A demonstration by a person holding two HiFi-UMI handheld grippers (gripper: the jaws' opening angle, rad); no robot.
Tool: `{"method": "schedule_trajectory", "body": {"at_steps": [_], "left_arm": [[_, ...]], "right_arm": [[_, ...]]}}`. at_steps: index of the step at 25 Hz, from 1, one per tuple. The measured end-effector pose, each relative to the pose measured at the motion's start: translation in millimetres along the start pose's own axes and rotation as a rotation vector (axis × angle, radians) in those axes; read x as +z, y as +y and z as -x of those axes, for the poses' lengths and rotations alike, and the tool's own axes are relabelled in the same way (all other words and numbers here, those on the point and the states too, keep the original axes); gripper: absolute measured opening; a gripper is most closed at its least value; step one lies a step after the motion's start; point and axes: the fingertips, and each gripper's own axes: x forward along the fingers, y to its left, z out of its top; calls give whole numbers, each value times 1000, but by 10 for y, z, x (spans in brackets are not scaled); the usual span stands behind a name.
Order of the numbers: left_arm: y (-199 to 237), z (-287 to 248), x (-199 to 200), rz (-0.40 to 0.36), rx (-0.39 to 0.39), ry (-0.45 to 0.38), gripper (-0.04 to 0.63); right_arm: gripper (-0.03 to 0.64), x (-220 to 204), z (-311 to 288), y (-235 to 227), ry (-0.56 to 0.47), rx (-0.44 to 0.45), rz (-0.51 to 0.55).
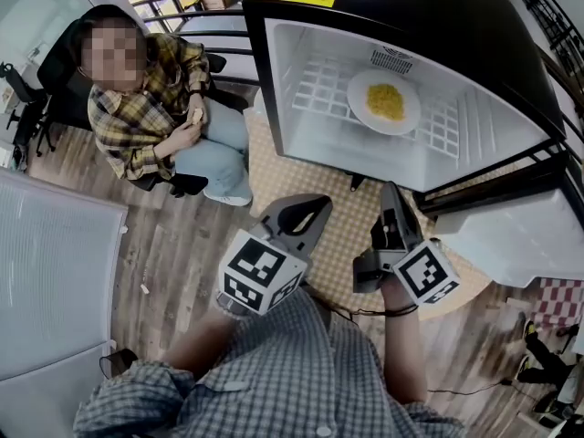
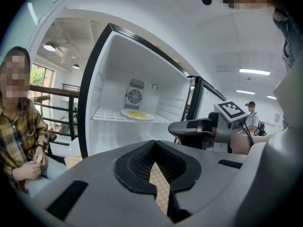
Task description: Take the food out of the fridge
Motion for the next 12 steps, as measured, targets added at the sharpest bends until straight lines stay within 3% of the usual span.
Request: {"method": "schedule_trajectory", "body": {"at_steps": [6,12], "left_arm": [[114,-32,21,-22,3,2,6],[163,-72,36,-27,-2,-1,6]], "right_arm": [[9,79,-361,-47,-57,30,-187],[11,167,-630,-89,-61,35,-216]]}}
